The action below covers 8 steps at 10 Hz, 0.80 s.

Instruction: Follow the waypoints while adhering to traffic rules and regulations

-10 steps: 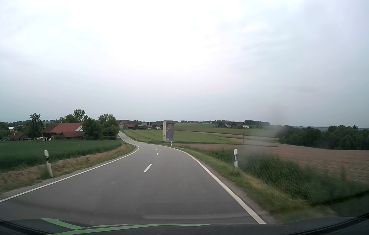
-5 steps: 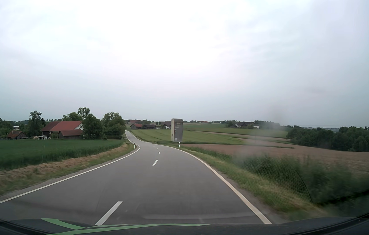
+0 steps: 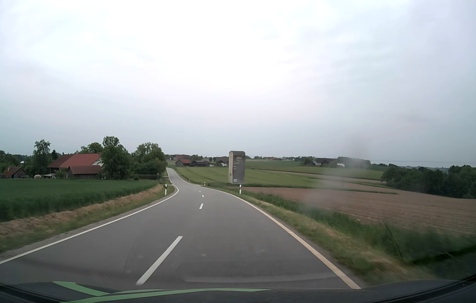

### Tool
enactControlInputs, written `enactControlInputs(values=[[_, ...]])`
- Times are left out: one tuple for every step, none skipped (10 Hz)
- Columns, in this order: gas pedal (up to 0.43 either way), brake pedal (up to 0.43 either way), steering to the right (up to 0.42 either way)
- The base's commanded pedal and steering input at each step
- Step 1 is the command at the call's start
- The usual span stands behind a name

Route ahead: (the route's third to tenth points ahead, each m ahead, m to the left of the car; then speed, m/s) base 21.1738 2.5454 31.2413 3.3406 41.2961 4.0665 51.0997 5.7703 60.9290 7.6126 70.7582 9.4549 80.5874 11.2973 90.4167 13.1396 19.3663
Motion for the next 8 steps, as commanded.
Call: enactControlInputs(values=[[0.047,0.0,-0.019],[0.059,0.0,-0.02],[0.059,0.0,-0.022],[0.059,0.0,-0.022],[0.059,0.0,-0.022],[0.067,0.0,-0.022],[0.067,0.0,-0.022],[0.067,0.0,-0.022]])
